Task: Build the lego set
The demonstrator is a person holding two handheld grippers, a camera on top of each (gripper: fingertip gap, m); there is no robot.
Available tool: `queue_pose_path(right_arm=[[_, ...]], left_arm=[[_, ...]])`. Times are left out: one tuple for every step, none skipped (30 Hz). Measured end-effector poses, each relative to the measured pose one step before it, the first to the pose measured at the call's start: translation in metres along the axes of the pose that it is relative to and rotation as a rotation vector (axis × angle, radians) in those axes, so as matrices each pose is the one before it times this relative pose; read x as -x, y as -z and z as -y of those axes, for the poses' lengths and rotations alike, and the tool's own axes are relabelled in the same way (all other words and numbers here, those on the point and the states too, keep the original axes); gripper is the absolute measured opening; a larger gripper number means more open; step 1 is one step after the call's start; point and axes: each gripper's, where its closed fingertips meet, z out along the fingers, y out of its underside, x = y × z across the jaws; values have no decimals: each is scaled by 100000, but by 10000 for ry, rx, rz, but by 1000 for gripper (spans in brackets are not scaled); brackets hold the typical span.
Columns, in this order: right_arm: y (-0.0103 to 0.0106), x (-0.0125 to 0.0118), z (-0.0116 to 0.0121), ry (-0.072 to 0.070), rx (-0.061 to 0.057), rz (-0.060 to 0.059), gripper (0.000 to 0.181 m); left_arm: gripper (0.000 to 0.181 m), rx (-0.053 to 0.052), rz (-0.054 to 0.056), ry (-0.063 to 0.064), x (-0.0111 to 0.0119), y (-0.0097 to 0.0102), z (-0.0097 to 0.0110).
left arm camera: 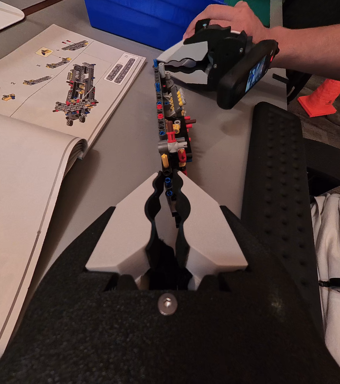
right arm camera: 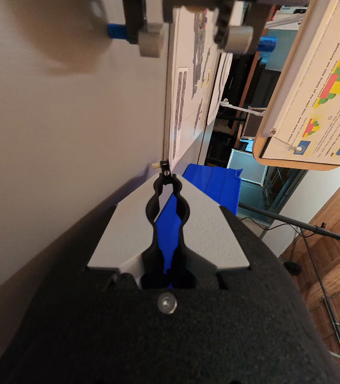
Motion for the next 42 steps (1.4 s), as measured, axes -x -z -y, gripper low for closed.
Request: queue_pose_path(right_arm=[[31,81,-31,134,32,-23,8],[55,82,2,155,6,-48,8],[38,193,4,152,1,2,8],[77,-13,-2,105,-7,-105,8],[112,40,54,65,-47,-27,8],[75,74,-10,21,-11,30,8],[62,73,-68,-33,24,58,8],[53,58,-44,-44,6,48,8],[54,78,-55,-38,9,33,8],[21,113,-100,-20,45,45,8],[-13,233,-127,-29,56,91,8],[30,241,-63,-54,14,94,8],[81,15,9,-88,-37,-40,8],[84,38,-18,-98,-8,10,8],[83,32,-21,-142,11,54,8],[72,27,-50,-185,16,78,7],[66,43,-44,-196,9,92,7],[97,18,7,-183,-50,79,7],[105,-38,60,-212,-96,36,7],[91,-69,35,-279,-105,13,7],[75,-131,-12,-408,-66,8,7],[179,-209,234,-550,-215,2,7],[355,-301,530,-621,-365,5,7],[444,-482,714,-618,-399,-89,7],[501,-544,925,-573,-432,-135,7],[592,-529,1255,-501,-547,-131,7],[696,-492,1618,-446,-624,-123,7],[747,-239,2045,-426,-688,7,7],[633,374,2243,-422,-636,311,7],[337,1075,2120,-328,-454,627,7],[91,1096,1722,-267,-151,571,7],[-19,483,1569,-357,-94,131,6],[-136,535,1344,-444,-73,148,6],[-363,399,659,-311,262,46,6],[-345,-300,142,-39,471,-462,7],[-215,-318,71,295,290,-547,7],[-62,-69,58,583,128,-415,7],[61,-119,-56,738,109,-498,7],[134,103,-77,777,74,-353,6],[166,296,-104,692,76,-201,7],[127,485,-224,593,140,-40,7],[115,322,-273,472,118,-124,7]], left_arm=[[6,-2,-5,2,-8,-2,3],[6,0,-3,6,4,-3,5],[6,-1,-2,-1,-6,7,-4],[6,1,0,-3,2,0,-1],[6,1,1,-2,3,1,-2],[6,0,1,-2,-6,-4,0],[6,-1,1,-3,-5,-5,1],[6,1,4,-6,-5,9,2],[6,1,1,-8,-2,-4,-1],[6,1,1,0,-8,-4,0],[6,-1,-1,2,-5,4,10],[6,1,0,-1,0,1,-1],[6,0,1,-7,-7,3,-5],[6,-1,1,-4,-4,-5,1],[6,0,0,1,-1,0,0],[6,1,-1,2,9,-2,4],[6,0,-3,3,-6,0,0],[6,-2,-4,4,2,-2,-6],[6,0,-2,1,-3,0,0],[6,1,2,-4,4,6,7],[6,0,1,-3,-3,-12,6],[6,0,-2,0,9,-1,-8],[6,0,1,2,9,4,0],[6,-1,0,7,7,-2,-7],[6,-2,-2,10,21,5,6],[6,-2,-3,14,21,-5,-10],[6,-3,-3,17,20,-9,5],[6,-7,-4,15,32,-12,2],[6,-9,-2,19,26,-1,8],[6,-15,-5,16,17,-15,8],[6,-18,-3,2,5,-13,16],[6,-19,-1,-15,-7,-27,19],[6,-20,-5,-28,-24,-31,29],[6,-14,-4,-40,-53,-16,28],[6,-8,7,-55,-57,-18,17],[6,-6,18,-53,-47,-8,9],[6,-2,19,-24,-26,5,7],[6,3,14,0,-8,13,-5],[6,5,2,6,3,15,-12],[6,3,-4,11,9,23,-11],[6,6,-2,14,17,13,-19],[6,6,5,9,16,-2,10]])
